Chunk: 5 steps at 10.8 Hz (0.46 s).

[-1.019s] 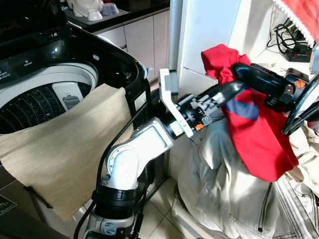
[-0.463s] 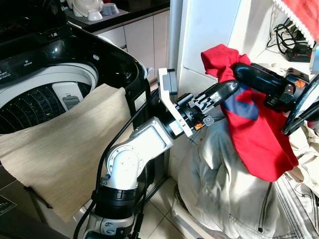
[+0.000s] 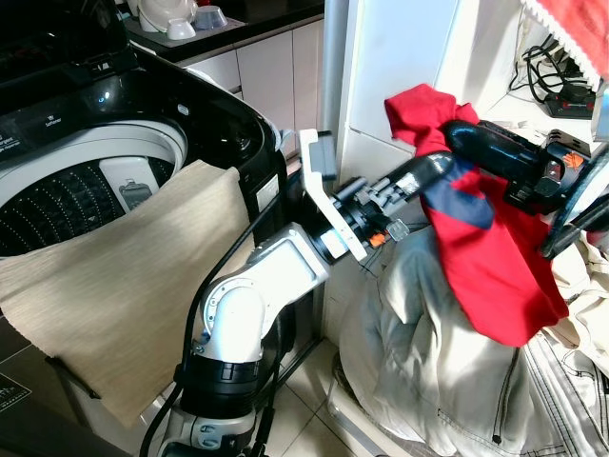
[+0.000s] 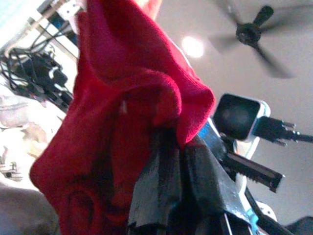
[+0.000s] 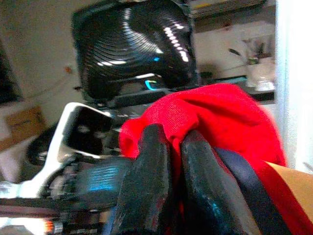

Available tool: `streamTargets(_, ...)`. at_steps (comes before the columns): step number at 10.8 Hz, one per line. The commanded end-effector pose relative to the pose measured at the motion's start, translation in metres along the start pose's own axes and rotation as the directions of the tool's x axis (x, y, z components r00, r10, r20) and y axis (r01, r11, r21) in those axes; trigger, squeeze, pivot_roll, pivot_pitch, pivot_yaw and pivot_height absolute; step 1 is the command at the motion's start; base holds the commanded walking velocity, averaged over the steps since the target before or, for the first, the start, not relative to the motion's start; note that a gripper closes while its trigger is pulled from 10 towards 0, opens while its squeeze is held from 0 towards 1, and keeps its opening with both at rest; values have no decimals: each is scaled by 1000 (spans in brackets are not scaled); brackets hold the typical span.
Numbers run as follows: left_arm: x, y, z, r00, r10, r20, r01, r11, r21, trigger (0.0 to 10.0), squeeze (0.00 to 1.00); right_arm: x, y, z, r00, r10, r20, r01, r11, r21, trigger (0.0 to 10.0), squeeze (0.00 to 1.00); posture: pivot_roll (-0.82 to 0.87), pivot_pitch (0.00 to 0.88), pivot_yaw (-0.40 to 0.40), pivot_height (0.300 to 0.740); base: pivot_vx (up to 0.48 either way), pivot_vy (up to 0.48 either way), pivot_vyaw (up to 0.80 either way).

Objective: Clothes washing

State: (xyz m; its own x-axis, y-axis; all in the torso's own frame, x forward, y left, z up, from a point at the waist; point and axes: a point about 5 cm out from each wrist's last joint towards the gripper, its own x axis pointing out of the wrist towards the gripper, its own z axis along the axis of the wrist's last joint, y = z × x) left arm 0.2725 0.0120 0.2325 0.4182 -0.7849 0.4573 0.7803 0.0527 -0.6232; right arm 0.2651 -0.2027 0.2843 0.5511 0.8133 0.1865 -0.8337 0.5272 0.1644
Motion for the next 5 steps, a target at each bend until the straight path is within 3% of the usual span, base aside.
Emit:
streamTargets(1,1,3,6,999,21,28,-21,1000,10,0,0,0,7,3,999,39,11,-39,999,-10,10000,1000,-209,0,58,740,0,0,0)
streamTargets(3,-1,4,28,995,32,91,-39,997,66,0,0,-1,4,1,1000,-14,-21,13,998,-55,10000,1000,-208,0,59,740,0,0,0)
streamTargets(4,-2,6,71,983,53,174,-88,976,201,0,0,-2,3,0,999,-38,-29,35,996,-76,10000,0,-204,0,58,740,0,0,0)
streamTargets(5,-4,6,124,953,91,289,-194,916,350,0,0,-4,4,1,999,-49,-16,47,995,-84,10000,0,-198,0,55,740,0,0,0)
